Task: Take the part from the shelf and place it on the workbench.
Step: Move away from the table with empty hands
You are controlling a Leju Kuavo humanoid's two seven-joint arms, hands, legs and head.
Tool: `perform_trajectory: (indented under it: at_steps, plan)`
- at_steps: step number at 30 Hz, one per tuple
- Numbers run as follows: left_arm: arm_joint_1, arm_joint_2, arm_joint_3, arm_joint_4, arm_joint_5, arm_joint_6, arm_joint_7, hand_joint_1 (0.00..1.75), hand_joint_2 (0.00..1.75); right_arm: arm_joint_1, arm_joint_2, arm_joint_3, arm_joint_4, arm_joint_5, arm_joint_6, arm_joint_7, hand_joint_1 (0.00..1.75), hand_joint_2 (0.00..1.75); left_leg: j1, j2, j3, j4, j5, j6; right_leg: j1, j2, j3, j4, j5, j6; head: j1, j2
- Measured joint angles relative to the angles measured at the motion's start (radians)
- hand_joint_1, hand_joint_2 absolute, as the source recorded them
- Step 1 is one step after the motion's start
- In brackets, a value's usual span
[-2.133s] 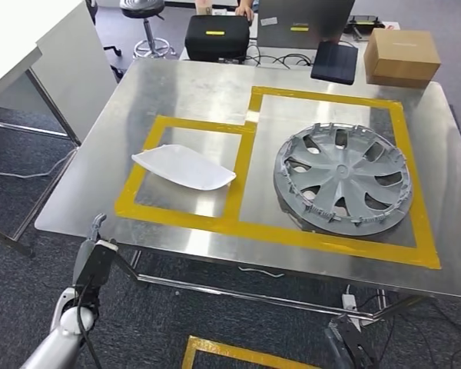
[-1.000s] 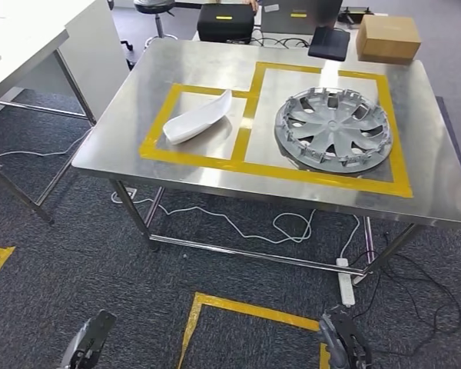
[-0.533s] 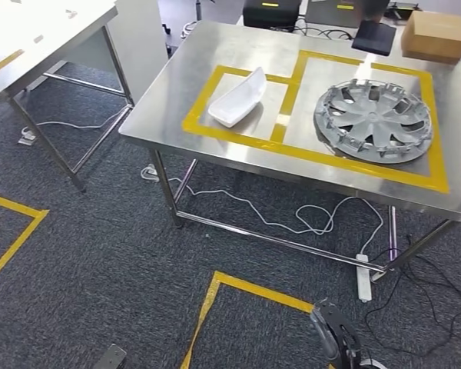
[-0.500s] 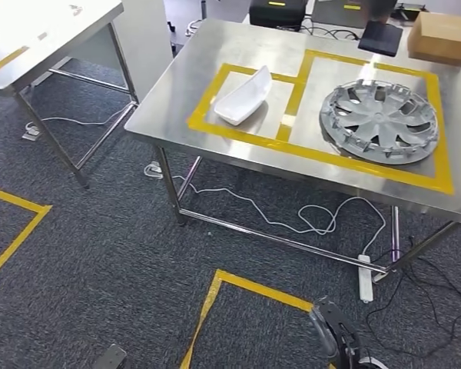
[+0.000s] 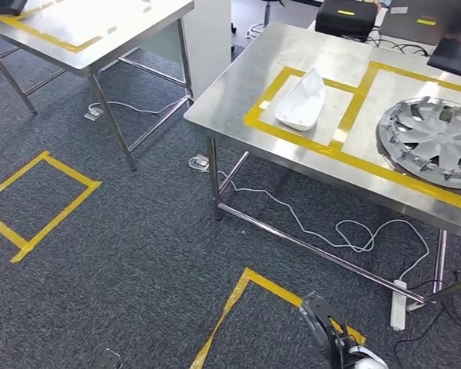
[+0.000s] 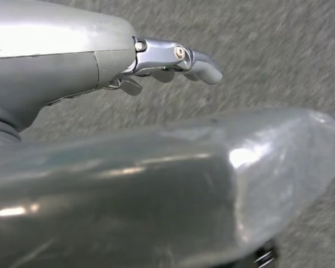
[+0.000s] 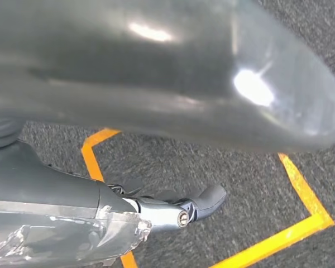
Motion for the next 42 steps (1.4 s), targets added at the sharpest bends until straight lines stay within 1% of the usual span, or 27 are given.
perform_trajectory:
  at_steps: [2,4,5,6,7,8,10,12,13,15,17,19,20,21,22,24,26,28,30,32,34,36,37,38,39,41,42]
  plan:
    - [0.008,0.009,-0.017,-0.011,0.008,0.007,0.006,0.0,0.0,-0.008,0.012,-0.002,0.015,0.003,0.004,-0.004,0.0,0.0,-0.001,0.035,-0.029,0.052,-0.037,-0.013,-0.007,-0.025,0.002,-0.015,0.012,-0.005,-0.008,0.0]
    - [0.007,0.016,-0.03,-0.023,0.026,0.015,0.015,0.0,0.0,-0.01,0.019,-0.004,0.03,0.009,0.01,-0.009,0.0,0.0,0.007,0.083,-0.088,0.173,-0.106,-0.029,-0.009,-0.055,-0.001,-0.019,0.016,-0.008,-0.015,0.0]
    - [0.007,0.019,-0.039,-0.031,0.041,0.022,0.024,0.0,0.0,-0.011,0.023,-0.004,0.038,0.013,0.015,-0.012,0.0,0.0,0.012,0.095,-0.116,0.233,-0.13,-0.037,-0.009,-0.072,-0.004,-0.019,0.016,-0.007,-0.015,0.0]
    - [0.006,0.024,-0.051,-0.039,0.06,0.029,0.035,0.0,0.0,-0.013,0.028,-0.005,0.047,0.019,0.019,-0.015,0.0,0.0,0.019,0.101,-0.131,0.266,-0.137,-0.044,-0.01,-0.087,-0.005,-0.018,0.017,-0.006,-0.015,0.0]
    - [0.007,0.029,-0.064,-0.048,0.079,0.036,0.044,0.0,0.0,-0.017,0.033,-0.006,0.056,0.025,0.024,-0.018,0.0,0.0,0.024,0.105,-0.127,0.264,-0.126,-0.051,-0.012,-0.101,-0.007,-0.018,0.017,-0.004,-0.015,0.0]
    - [0.008,0.035,-0.078,-0.056,0.096,0.042,0.051,0.0,0.0,-0.022,0.037,-0.006,0.064,0.031,0.028,-0.021,0.0,0.0,0.03,0.112,-0.103,0.223,-0.098,-0.057,-0.015,-0.114,-0.008,-0.017,0.017,0.0,-0.015,0.0]
    - [0.005,0.046,-0.103,-0.069,0.119,0.049,0.056,0.0,0.0,-0.031,0.044,-0.008,0.076,0.04,0.033,-0.026,0.0,0.0,0.036,0.156,-0.024,0.086,-0.039,-0.067,-0.017,-0.136,-0.009,-0.008,0.013,0.013,-0.018,0.0]
    - [-0.003,0.055,-0.123,-0.078,0.132,0.054,0.056,0.0,0.0,-0.038,0.048,-0.012,0.084,0.044,0.036,-0.028,0.0,0.0,0.035,0.188,0.018,0.005,-0.017,-0.056,-0.014,-0.156,-0.011,0.003,0.006,0.028,-0.018,0.0]
    - [-0.005,0.059,-0.132,-0.081,0.138,0.057,0.056,0.0,0.0,-0.041,0.05,-0.013,0.088,0.046,0.037,-0.029,0.0,0.0,0.033,0.188,0.019,-0.003,-0.018,-0.046,-0.013,-0.166,-0.01,0.005,0.005,0.034,-0.018,0.0]
    - [-0.004,0.065,-0.152,-0.083,0.155,0.07,0.055,0.0,0.0,-0.044,0.055,-0.014,0.093,0.051,0.04,-0.03,0.0,0.0,0.031,0.163,0.012,0.0,-0.013,-0.025,-0.017,-0.176,-0.008,0.005,0.002,0.046,-0.015,0.0]
    - [-0.004,0.071,-0.172,-0.085,0.175,0.083,0.055,0.0,0.0,-0.045,0.058,-0.015,0.097,0.057,0.043,-0.032,0.0,0.0,0.032,0.141,0.007,-0.002,-0.006,-0.009,-0.022,-0.135,-0.03,0.052,-0.035,0.055,-0.012,0.0]
    - [-0.008,0.077,-0.191,-0.091,0.187,0.093,0.059,0.0,0.0,-0.043,0.059,-0.015,0.103,0.061,0.046,-0.034,0.0,0.0,0.031,0.118,0.001,-0.002,-0.001,0.002,-0.023,-0.078,-0.09,0.183,-0.105,0.056,-0.009,0.0]
    - [-0.009,0.079,-0.2,-0.094,0.193,0.097,0.064,0.0,0.0,-0.041,0.059,-0.015,0.107,0.063,0.047,-0.034,0.0,0.0,0.029,0.105,-0.002,-0.002,0.001,0.004,-0.022,-0.065,-0.123,0.253,-0.132,0.054,-0.008,0.0]
    - [-0.01,0.083,-0.209,-0.098,0.198,0.101,0.069,0.0,0.0,-0.04,0.059,-0.015,0.11,0.064,0.049,-0.034,0.0,0.0,0.027,0.091,-0.003,-0.002,0.002,0.006,-0.021,-0.059,-0.146,0.299,-0.144,0.051,-0.008,0.0]
    - [-0.01,0.086,-0.218,-0.102,0.205,0.104,0.073,0.0,0.0,-0.039,0.06,-0.015,0.113,0.065,0.05,-0.034,0.0,0.0,0.025,0.077,-0.004,-0.001,0.003,0.006,-0.019,-0.056,-0.151,0.306,-0.136,0.048,-0.008,0.0]
    - [-0.011,0.093,-0.236,-0.109,0.216,0.107,0.079,0.0,0.0,-0.04,0.061,-0.015,0.117,0.068,0.052,-0.034,0.0,0.0,0.024,0.049,-0.004,-0.001,0.006,0.004,-0.019,-0.041,-0.103,0.205,-0.072,0.041,-0.008,0.0]
    - [-0.015,0.099,-0.251,-0.116,0.222,0.108,0.083,0.0,0.0,-0.042,0.061,-0.015,0.119,0.07,0.053,-0.034,0.0,0.0,0.023,0.023,-0.006,0.002,0.008,-0.003,-0.022,0.004,-0.038,0.07,-0.023,0.036,-0.008,0.0]
    - [-0.018,0.104,-0.263,-0.12,0.223,0.11,0.086,0.0,0.0,-0.043,0.061,-0.015,0.121,0.071,0.055,-0.035,0.0,0.0,0.025,0.002,-0.015,0.002,0.013,-0.014,-0.022,0.026,-0.012,0.021,-0.017,0.031,-0.008,0.0]
    - [-0.018,0.108,-0.273,-0.123,0.224,0.11,0.087,0.0,0.0,-0.045,0.063,-0.015,0.121,0.073,0.056,-0.035,0.0,0.0,0.03,-0.011,-0.023,0.002,0.019,-0.028,-0.019,0.005,-0.009,0.018,-0.012,0.021,-0.009,0.0]
    - [-0.017,0.112,-0.282,-0.125,0.227,0.11,0.087,0.0,0.0,-0.046,0.066,-0.015,0.121,0.073,0.056,-0.036,0.0,0.0,0.03,0.028,-0.042,0.035,-0.004,-0.038,-0.019,-0.019,-0.009,0.013,-0.004,0.007,-0.011,0.0]
    - [-0.022,0.117,-0.289,-0.127,0.232,0.109,0.087,0.0,0.0,-0.044,0.067,-0.016,0.121,0.073,0.055,-0.036,0.0,0.0,0.027,0.085,-0.095,0.143,-0.067,-0.045,-0.018,-0.046,-0.01,0.01,-0.002,0.0,-0.014,0.0]
    - [-0.027,0.121,-0.296,-0.128,0.237,0.107,0.087,0.0,0.0,-0.04,0.066,-0.016,0.121,0.073,0.055,-0.036,0.0,0.0,0.028,0.101,-0.151,0.264,-0.117,-0.05,-0.015,-0.076,-0.012,0.01,-0.003,-0.002,-0.014,0.0]
    - [-0.026,0.122,-0.299,-0.129,0.237,0.106,0.087,0.0,0.0,-0.039,0.066,-0.016,0.121,0.073,0.055,-0.036,0.0,0.0,0.028,0.103,-0.159,0.286,-0.118,-0.051,-0.015,-0.09,-0.012,0.01,-0.003,-0.002,-0.014,0.0]
    - [-0.025,0.123,-0.302,-0.129,0.238,0.106,0.087,0.0,0.0,-0.038,0.066,-0.016,0.121,0.073,0.055,-0.036,0.0,0.0,0.028,0.105,-0.147,0.267,-0.1,-0.051,-0.015,-0.104,-0.012,0.01,-0.004,-0.002,-0.014,0.0]
    - [-0.025,0.125,-0.304,-0.13,0.238,0.106,0.087,0.0,0.0,-0.038,0.067,-0.016,0.121,0.073,0.055,-0.036,0.0,0.0,0.028,0.113,-0.114,0.212,-0.069,-0.05,-0.015,-0.117,-0.011,0.01,-0.005,0.0,-0.014,0.0]
    - [-0.026,0.129,-0.308,-0.133,0.238,0.106,0.087,0.0,0.0,-0.039,0.066,-0.017,0.121,0.073,0.055,-0.036,0.0,0.0,0.025,0.162,-0.038,0.077,-0.019,-0.045,-0.009,-0.14,-0.008,0.013,-0.01,0.007,-0.015,0.0]
    - [-0.029,0.13,-0.31,-0.134,0.239,0.106,0.087,0.0,0.0,-0.039,0.066,-0.018,0.121,0.072,0.055,-0.036,0.0,0.0,0.023,0.181,-0.014,0.032,-0.009,-0.038,-0.005,-0.15,-0.007,0.014,-0.012,0.012,-0.014,0.0]
